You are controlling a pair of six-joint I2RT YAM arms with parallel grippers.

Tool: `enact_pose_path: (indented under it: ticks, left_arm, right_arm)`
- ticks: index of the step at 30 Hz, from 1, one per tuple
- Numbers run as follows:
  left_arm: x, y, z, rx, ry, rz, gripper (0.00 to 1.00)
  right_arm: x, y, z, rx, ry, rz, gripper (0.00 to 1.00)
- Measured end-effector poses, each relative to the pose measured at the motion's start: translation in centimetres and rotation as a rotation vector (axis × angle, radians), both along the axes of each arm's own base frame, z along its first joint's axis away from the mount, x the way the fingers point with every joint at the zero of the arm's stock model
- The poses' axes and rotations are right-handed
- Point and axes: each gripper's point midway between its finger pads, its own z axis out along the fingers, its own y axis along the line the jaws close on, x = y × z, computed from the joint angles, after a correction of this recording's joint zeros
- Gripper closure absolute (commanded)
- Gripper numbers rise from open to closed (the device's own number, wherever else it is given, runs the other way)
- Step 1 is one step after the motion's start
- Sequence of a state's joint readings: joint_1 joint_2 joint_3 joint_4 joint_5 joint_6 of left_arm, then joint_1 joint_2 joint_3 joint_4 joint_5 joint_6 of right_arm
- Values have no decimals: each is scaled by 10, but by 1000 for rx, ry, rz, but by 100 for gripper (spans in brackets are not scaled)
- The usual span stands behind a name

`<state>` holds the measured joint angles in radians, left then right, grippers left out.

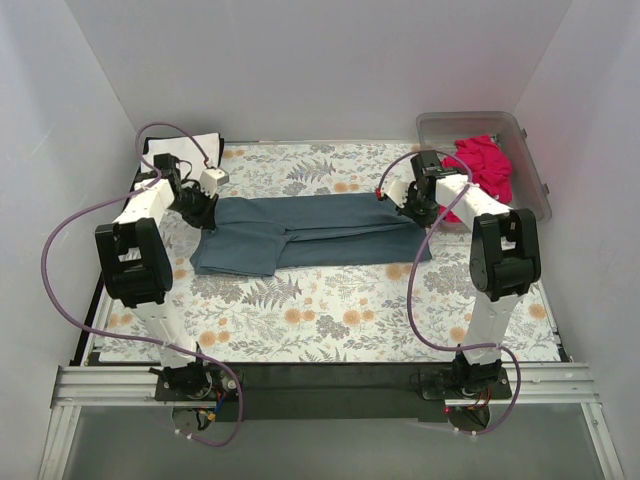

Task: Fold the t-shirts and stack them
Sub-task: Fold the tshirt

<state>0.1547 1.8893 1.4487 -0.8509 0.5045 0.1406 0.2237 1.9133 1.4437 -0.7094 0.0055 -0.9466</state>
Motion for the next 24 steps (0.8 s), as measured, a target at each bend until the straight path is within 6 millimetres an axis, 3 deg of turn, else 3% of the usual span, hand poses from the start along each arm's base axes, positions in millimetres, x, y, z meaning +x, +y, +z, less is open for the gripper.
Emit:
enact_pose_path:
  ticks: [4, 5, 6, 7, 8, 10, 14, 17, 20, 24]
  left_arm:
    - [1, 1, -8, 2, 15, 3, 100]
    - [2, 2, -9, 4, 16, 6, 100]
    - [3, 2, -10, 4, 16, 11, 85]
    - [3, 2, -12, 4, 19, 17, 78]
    - [4, 2, -13, 2, 22, 24, 68]
    - [3, 2, -13, -2, 31, 41, 60]
    - [1, 1, -8, -45, 54, 94, 58]
    - [-7, 8, 1, -85, 68, 150, 58]
    - [-24, 23, 14, -126, 74, 226, 58]
    - [-54, 35, 17, -153, 104, 302, 58]
  right_arm:
    - [1, -1, -7, -7, 11, -2, 99]
    - [1, -1, -8, -10, 14, -3, 92]
    - [2, -2, -9, -14, 14, -7, 78]
    - [3, -1, -9, -14, 14, -10, 57]
    - [5, -1, -9, -14, 12, -19, 46]
    - [6, 1, -8, -10, 6, -20, 36]
    - [6, 6, 1, 3, -7, -27, 35]
    - [-1, 12, 19, 38, -20, -34, 38]
    - [-13, 22, 47, 100, -55, -40, 42]
    - [-41, 33, 56, 152, -42, -31, 46]
